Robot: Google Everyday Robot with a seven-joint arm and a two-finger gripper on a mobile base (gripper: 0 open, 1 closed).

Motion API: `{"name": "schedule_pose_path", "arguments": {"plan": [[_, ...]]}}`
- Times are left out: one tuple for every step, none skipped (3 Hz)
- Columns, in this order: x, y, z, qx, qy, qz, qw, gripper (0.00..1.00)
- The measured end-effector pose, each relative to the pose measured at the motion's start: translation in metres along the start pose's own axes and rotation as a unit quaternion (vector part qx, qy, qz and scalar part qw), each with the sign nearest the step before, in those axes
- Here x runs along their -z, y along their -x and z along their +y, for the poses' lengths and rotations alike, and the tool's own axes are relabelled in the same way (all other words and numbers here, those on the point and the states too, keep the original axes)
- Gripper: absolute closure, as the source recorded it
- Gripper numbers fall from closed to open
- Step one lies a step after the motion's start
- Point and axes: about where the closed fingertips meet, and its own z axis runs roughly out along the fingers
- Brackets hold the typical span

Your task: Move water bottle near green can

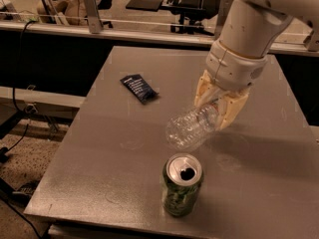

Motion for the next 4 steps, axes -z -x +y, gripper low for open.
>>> {"name": "schedule_pose_path", "arguments": {"plan": [[-0.010,0.027,0.006,-0.002,0.007,0.003,1.0000,0.74],[-0.018,0.041,0.009,-0.006,0.012,0.006,0.9999,0.51],[-0.031,0.046,0.007,-0.021,0.018,0.006,0.9996,0.28],[-0.039,0.048,0.005,-0.042,0.019,0.003,0.9989,0.04]]}}
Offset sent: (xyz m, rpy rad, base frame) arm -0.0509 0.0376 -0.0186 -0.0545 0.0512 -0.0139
